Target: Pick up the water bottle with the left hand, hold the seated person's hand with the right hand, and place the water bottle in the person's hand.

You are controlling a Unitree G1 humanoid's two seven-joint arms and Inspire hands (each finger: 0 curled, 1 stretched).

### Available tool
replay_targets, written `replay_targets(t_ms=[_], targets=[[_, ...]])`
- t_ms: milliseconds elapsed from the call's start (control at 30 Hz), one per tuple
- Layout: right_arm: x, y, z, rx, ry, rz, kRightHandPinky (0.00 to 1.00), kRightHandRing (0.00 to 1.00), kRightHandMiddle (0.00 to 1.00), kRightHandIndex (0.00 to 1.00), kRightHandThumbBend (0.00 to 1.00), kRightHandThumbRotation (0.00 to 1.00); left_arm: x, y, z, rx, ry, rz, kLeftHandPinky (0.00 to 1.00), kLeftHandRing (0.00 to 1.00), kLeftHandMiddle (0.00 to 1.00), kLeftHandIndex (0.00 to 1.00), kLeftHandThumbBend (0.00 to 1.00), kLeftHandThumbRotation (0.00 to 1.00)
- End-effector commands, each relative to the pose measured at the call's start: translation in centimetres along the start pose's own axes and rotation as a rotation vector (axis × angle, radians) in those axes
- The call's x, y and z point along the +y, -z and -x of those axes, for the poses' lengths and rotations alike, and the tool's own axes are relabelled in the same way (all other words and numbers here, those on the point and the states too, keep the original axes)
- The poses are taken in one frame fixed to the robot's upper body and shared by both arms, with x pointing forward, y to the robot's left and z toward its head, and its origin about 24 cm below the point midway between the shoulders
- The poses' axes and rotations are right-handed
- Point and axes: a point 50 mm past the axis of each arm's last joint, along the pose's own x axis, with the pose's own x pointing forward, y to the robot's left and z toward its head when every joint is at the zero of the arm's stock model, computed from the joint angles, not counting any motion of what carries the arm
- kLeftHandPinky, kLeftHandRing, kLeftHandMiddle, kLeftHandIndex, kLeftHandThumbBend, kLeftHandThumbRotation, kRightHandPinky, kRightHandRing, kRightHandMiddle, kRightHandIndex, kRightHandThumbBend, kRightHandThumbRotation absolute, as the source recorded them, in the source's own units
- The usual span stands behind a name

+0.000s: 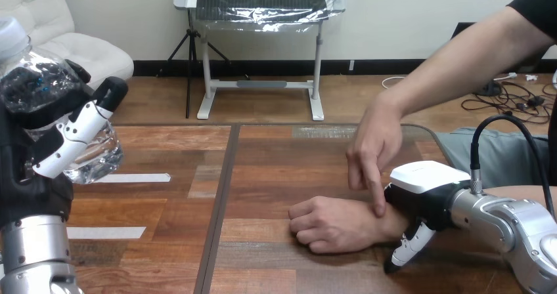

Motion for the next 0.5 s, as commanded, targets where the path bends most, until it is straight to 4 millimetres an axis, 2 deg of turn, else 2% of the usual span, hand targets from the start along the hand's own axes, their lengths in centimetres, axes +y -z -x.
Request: replay_targets(t_ms=[0,267,467], targets=[[3.07,-0.58,-0.41,-0.014,-0.114,-0.032,0.45,0.62,0.68,0.69,0.92,0.35,-0.78,-1.72,-1.06,-0.101,0.040,0.008,0.16,0.21,0.27,0.34,0.30,0.00],[3.04,-0.66,-0.39,-0.019,-0.109,-0.028,0.46,0.63,0.70,0.68,0.92,0.35,-0.76,-1.74,-1.08,-0.102,0.040,0.013,0.16,0.21,0.27,0.34,0.31,0.00],[3.08,-0.67,-0.37,-0.026,-0.100,-0.030,0.44,0.61,0.67,0.67,0.94,0.35,-0.78,-1.79,-1.08,-0.101,0.042,0.017,0.16,0.21,0.27,0.34,0.31,0.00]])
